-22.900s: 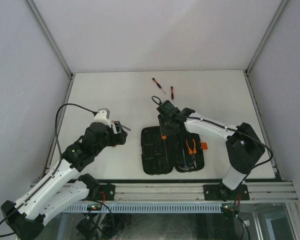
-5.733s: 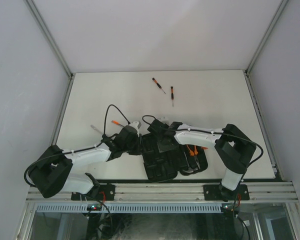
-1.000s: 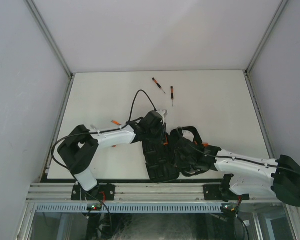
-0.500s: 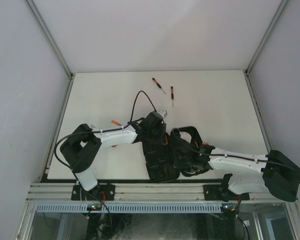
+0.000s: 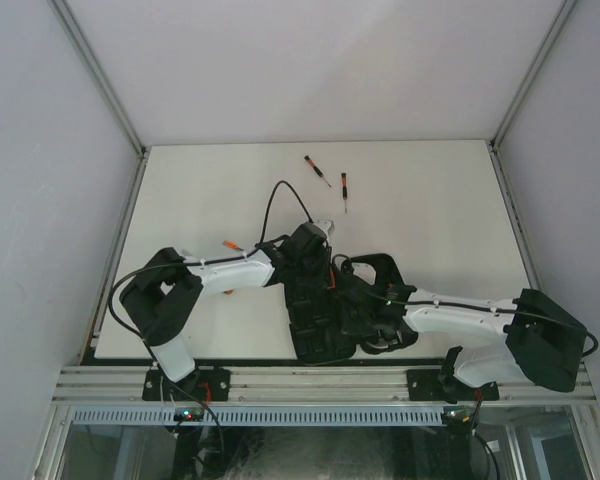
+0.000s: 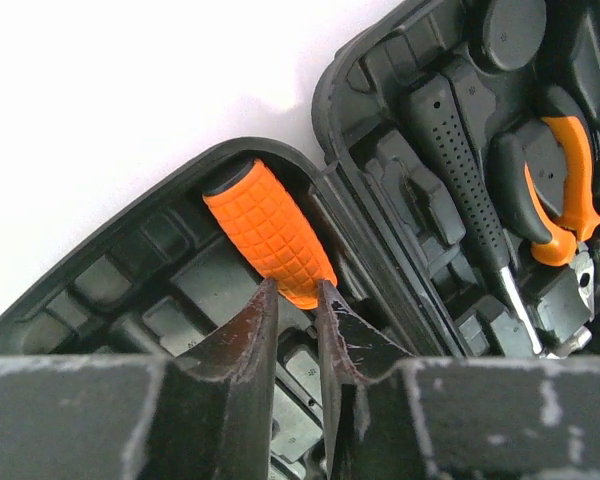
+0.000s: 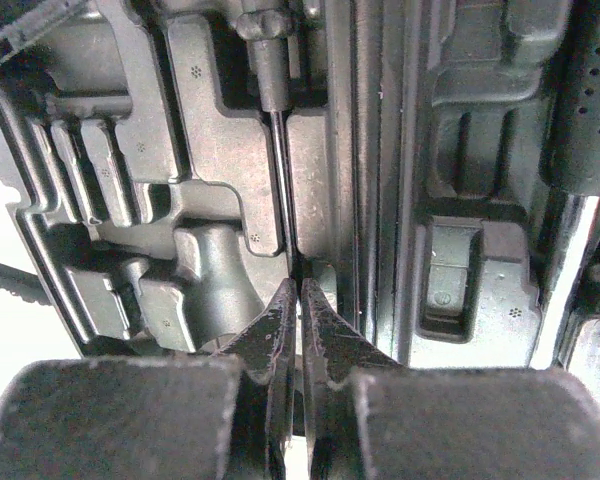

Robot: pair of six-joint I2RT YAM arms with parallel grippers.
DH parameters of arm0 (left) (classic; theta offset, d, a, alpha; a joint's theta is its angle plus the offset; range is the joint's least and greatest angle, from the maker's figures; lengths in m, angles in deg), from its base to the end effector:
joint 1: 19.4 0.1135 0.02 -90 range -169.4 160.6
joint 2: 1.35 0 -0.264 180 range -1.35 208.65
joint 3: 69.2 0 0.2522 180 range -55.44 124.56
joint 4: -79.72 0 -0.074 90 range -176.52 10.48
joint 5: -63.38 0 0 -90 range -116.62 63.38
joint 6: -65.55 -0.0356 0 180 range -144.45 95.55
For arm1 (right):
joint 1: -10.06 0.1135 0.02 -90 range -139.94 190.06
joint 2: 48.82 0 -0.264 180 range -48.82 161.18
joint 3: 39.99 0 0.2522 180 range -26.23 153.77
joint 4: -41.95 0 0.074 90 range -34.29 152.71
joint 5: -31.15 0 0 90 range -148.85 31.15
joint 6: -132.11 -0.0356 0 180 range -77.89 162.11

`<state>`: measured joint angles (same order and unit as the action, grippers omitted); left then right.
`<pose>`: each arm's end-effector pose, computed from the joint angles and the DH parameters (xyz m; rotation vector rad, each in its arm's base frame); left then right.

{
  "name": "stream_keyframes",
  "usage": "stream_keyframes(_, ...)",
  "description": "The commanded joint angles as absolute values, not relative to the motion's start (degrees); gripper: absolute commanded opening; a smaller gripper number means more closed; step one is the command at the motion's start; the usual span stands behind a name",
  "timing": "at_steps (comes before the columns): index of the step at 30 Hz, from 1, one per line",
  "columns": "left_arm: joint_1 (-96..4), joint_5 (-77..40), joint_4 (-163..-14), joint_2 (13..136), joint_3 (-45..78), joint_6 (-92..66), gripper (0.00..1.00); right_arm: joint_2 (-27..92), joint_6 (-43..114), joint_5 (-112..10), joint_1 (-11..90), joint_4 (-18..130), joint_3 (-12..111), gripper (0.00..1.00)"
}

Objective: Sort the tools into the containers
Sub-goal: Adjust the screwdriver in the storage box.

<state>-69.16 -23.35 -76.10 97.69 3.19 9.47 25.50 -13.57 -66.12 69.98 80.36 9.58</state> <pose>0.2285 -0.2731 0.1762 0.3827 2.5603 -0.6694 0.1177 0.1942 0.1646 -0.0601 2.7493 0.4621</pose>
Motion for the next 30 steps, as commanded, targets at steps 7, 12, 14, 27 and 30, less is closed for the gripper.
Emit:
stream_keyframes(7,-69.4,-23.0,-75.8,99.3,6.0,9.7,0.22,38.3,-12.9,-65.8,71.1,87.3,14.4,0.00)
stream_keyframes(12,-69.4,-22.8,-75.4,100.2,5.7,9.7,0.19,42.2,-13.6,-66.6,71.2,90.4,15.4,0.00)
stream_keyframes(14,-69.4,-22.8,-75.4,100.3,5.6,9.7,0.18,43.5,-14.0,-66.8,71.3,91.3,15.3,0.00)
stream_keyframes(27,-69.4,-22.7,-75.8,100.3,4.7,9.7,0.16,51.2,-19.3,-66.9,75.0,85.8,10.8,0.00)
stream_keyframes(30,-69.4,-22.8,-75.9,100.0,4.4,9.8,0.15,47.4,-18.8,-67.7,74.9,86.7,10.8,0.00)
